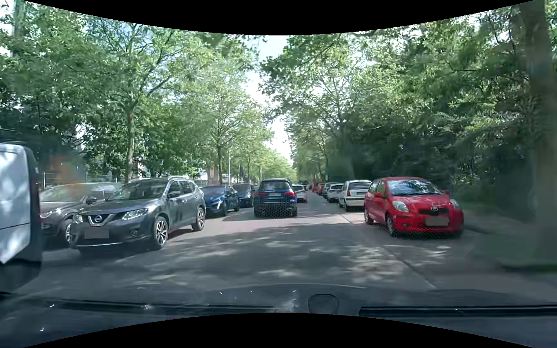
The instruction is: Follow the waypoints while adhering to traffic rules and regulations
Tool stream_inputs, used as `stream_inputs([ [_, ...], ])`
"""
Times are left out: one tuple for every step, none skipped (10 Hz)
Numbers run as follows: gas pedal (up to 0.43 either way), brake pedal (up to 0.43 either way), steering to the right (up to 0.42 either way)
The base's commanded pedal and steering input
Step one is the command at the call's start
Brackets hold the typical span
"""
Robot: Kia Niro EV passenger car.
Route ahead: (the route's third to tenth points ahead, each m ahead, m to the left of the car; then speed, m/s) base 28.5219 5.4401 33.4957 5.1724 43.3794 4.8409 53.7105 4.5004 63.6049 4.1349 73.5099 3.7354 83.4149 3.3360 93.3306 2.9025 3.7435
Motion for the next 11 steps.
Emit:
stream_inputs([
  [0.0,0.0,0.006],
  [0.0,0.0,0.003],
  [0.0,0.0,0.002],
  [0.0,0.0,0.0],
  [0.0,0.0,0.0],
  [0.0,0.0,0.0],
  [0.0,0.0,0.0],
  [0.0,0.0,0.0],
  [0.0,0.0,0.0],
  [0.0,0.0,0.0],
  [0.0,0.0,-0.002],
])
